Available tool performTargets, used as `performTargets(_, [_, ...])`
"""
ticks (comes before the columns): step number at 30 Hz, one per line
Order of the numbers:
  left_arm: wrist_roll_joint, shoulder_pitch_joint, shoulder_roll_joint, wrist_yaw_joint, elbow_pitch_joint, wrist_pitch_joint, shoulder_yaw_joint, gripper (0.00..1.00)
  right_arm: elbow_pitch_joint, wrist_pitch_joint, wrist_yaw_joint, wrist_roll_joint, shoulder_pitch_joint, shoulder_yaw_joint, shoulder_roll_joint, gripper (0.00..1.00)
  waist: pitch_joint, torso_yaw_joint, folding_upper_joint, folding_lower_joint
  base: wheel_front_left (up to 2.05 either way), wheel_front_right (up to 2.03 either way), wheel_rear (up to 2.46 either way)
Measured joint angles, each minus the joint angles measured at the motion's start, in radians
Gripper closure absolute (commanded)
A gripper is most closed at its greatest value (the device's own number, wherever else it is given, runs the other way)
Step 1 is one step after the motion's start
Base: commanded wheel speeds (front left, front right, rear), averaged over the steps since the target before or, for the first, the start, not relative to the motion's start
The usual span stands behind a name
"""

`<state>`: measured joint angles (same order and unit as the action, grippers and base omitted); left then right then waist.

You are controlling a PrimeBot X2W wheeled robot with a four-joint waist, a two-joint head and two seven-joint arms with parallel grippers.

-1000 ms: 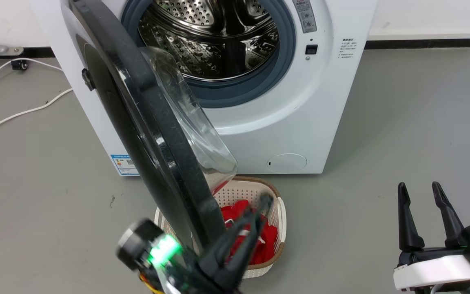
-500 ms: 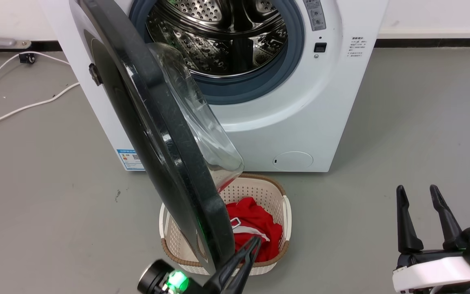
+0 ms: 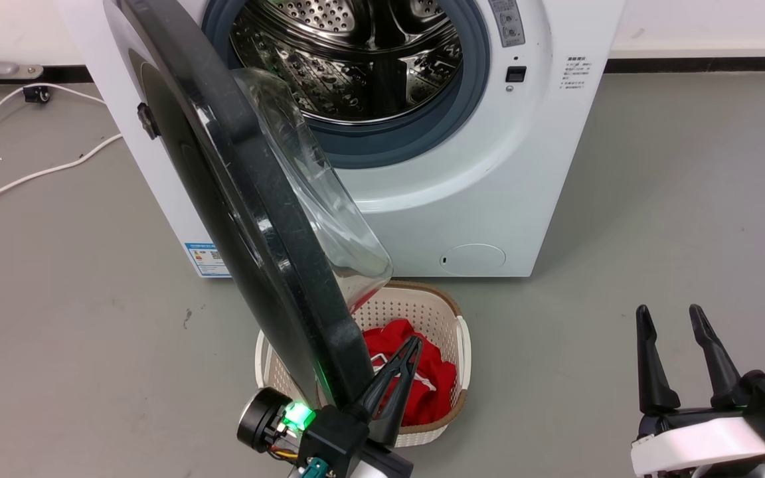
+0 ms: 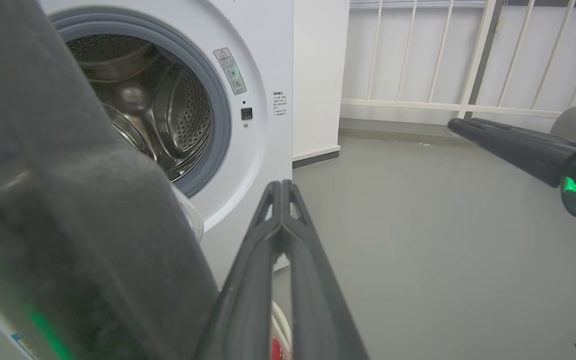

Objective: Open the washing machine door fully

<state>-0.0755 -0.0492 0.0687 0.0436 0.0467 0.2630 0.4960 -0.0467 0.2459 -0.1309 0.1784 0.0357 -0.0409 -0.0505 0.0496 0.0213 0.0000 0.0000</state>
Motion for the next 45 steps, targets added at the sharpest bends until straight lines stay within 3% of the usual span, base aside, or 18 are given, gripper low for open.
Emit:
performTargets(14, [-0.027, 0.047, -0.009, -0.035, -0.015, 0.000, -0.046, 1.00, -0.021, -0.001, 0.000, 0.026, 0.000, 0.007, 0.000, 0.00, -0.001, 0.012, 0.0000, 0.0000, 0.00, 0.00, 0.00])
performTargets(26, [-0.020, 0.170, 0.014, -0.063, -0.094, 0.001, -0.083, 1.00, -0.019, -0.015, 0.000, 0.028, 0.006, -0.009, 0.000, 0.00, 0.000, 0.112, 0.0000, 0.0000, 0.00, 0.00, 0.00])
performTargets(37, [-0.007, 0.219, 0.019, -0.136, -0.170, 0.000, -0.217, 1.00, -0.018, -0.041, 0.000, 0.024, 0.005, -0.017, 0.000, 0.00, 0.013, 0.270, 0.0000, 0.0000, 0.00, 0.00, 0.00])
performTargets(45, [-0.032, 0.247, 0.049, -0.167, -0.179, 0.000, -0.375, 1.00, -0.015, -0.053, 0.000, 0.024, 0.006, -0.015, 0.000, 0.00, 0.009, 0.302, 0.0000, 0.0000, 0.00, 0.00, 0.00])
